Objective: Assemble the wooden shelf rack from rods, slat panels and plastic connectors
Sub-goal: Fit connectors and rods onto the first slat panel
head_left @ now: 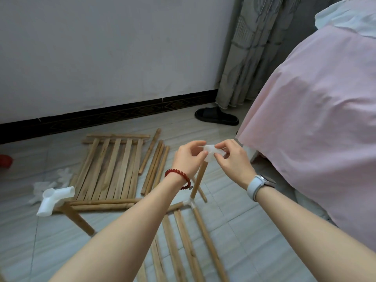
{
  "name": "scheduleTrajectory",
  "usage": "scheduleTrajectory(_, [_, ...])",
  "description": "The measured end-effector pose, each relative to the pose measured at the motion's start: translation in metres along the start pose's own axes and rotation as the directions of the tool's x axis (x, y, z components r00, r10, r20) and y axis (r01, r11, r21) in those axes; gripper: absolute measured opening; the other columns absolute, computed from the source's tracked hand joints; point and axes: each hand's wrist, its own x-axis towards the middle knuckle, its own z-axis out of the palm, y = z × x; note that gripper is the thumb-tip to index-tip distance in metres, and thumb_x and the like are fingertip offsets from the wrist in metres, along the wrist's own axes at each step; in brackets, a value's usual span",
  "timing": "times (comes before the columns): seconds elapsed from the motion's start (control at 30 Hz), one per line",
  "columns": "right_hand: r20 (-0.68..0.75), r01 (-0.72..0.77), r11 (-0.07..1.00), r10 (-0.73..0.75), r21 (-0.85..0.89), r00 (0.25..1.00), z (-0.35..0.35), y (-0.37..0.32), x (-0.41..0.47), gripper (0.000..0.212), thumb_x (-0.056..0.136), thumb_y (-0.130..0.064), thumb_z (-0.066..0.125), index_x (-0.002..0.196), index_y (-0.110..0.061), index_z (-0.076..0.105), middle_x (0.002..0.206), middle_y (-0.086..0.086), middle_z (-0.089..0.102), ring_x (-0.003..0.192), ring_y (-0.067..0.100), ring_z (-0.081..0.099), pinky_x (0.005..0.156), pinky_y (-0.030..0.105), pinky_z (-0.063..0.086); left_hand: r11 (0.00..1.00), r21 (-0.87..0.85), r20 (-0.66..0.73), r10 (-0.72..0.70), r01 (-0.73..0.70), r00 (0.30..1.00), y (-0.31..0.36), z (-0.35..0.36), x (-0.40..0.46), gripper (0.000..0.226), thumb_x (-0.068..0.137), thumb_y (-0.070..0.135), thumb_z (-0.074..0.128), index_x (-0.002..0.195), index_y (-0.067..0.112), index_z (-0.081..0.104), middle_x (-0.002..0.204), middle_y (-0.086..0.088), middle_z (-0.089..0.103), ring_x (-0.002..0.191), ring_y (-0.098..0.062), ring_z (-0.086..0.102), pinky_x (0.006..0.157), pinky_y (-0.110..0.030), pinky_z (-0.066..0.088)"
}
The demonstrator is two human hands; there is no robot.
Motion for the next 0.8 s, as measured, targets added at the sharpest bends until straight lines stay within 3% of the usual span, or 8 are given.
scheduleTrajectory(0.07, [0.083,-0.052,0.999,0.052,-0.002,0.995,-0.004,0.003,0.000,0.034,0.091,-0.012,0.054,0.126,-0.013,0.051,0.101,-0.001,0.052,0.093,0.014,0.052,0.077,0.020,0.038,0.998,-0.064,0.017,-0.018,0.019,1.000,0.002,-0.001,0.000,0.034,0.091,0.004,0.052,0.124,0.012,0.055,0.107,0.000,0.065,0.096,-0.007,0.059,0.074,-0.004,0.044])
scheduleTrajectory(0.13, [0.121,-0.126,0.988,0.115,0.084,0.986,-0.004,0.004,0.000,0.042,0.093,-0.013,0.053,0.133,-0.018,0.045,0.103,0.001,0.055,0.096,0.018,0.058,0.082,0.026,0.044,0.998,-0.059,0.049,-0.019,0.022,0.999,0.003,-0.001,-0.001,0.037,0.090,0.000,0.050,0.125,0.012,0.053,0.112,-0.001,0.063,0.101,-0.009,0.059,0.082,-0.008,0.046])
scheduleTrajectory(0.23, [0.090,-0.197,0.925,0.177,0.324,0.980,-0.002,0.001,-0.001,0.029,0.093,-0.010,0.052,0.121,-0.017,0.053,0.109,0.005,0.059,0.098,0.022,0.063,0.088,0.032,0.051,0.998,0.037,0.066,-0.054,0.051,0.996,0.000,-0.001,-0.003,0.035,0.091,0.012,0.055,0.125,0.014,0.054,0.118,-0.001,0.059,0.106,-0.013,0.057,0.094,-0.028,0.047])
scheduleTrajectory(0.37, [0.097,-0.164,0.908,0.137,0.385,0.986,0.001,-0.005,-0.002,0.030,0.092,-0.008,0.053,0.118,-0.022,0.051,0.111,0.006,0.055,0.093,0.022,0.066,0.082,0.028,0.054,0.993,-0.012,0.048,-0.114,0.115,0.992,-0.002,-0.004,-0.006,0.030,0.090,0.018,0.057,0.119,0.009,0.058,0.099,-0.005,0.067,0.086,-0.013,0.063,0.083,-0.028,0.050])
scheduleTrajectory(0.5, [0.164,-0.130,0.941,0.081,0.313,0.983,-0.001,-0.009,-0.005,0.035,0.091,-0.011,0.056,0.123,-0.023,0.053,0.115,-0.001,0.054,0.097,0.011,0.059,0.072,0.010,0.046,0.997,-0.012,-0.018,-0.079,0.078,0.997,-0.003,-0.009,-0.006,0.024,0.088,0.013,0.060,0.112,0.011,0.061,0.087,0.003,0.062,0.078,-0.005,0.058,0.070,-0.013,0.047])
scheduleTrajectory(0.57, [0.185,-0.134,0.937,0.076,0.324,0.980,-0.003,-0.011,-0.006,0.027,0.093,-0.018,0.055,0.119,-0.024,0.056,0.109,-0.006,0.057,0.096,0.009,0.054,0.074,0.011,0.043,0.999,0.002,-0.066,-0.042,0.042,0.997,-0.004,-0.012,-0.005,0.021,0.085,0.014,0.064,0.106,0.013,0.064,0.087,0.005,0.061,0.082,-0.005,0.059,0.072,-0.011,0.046])
scheduleTrajectory(0.67, [0.177,-0.224,0.859,0.159,0.460,0.971,-0.007,-0.013,0.000,0.013,0.095,-0.018,0.050,0.105,-0.019,0.058,0.102,0.004,0.062,0.086,0.013,0.059,0.069,0.020,0.048,1.000,0.015,-0.093,0.027,-0.026,0.995,-0.005,-0.013,-0.005,0.018,0.082,0.011,0.068,0.099,0.016,0.065,0.089,0.006,0.063,0.085,-0.006,0.061,0.073,-0.009,0.047])
scheduleTrajectory(0.8, [0.297,-0.317,0.819,0.188,0.478,0.936,-0.013,-0.015,0.006,0.033,0.093,-0.008,0.052,0.123,-0.022,0.048,0.108,0.006,0.056,0.091,0.016,0.061,0.073,0.023,0.052,0.996,-0.001,-0.104,0.087,-0.087,0.991,-0.005,-0.010,-0.007,0.021,0.080,0.001,0.066,0.090,0.018,0.061,0.087,0.013,0.060,0.082,0.000,0.059,0.070,-0.006,0.047])
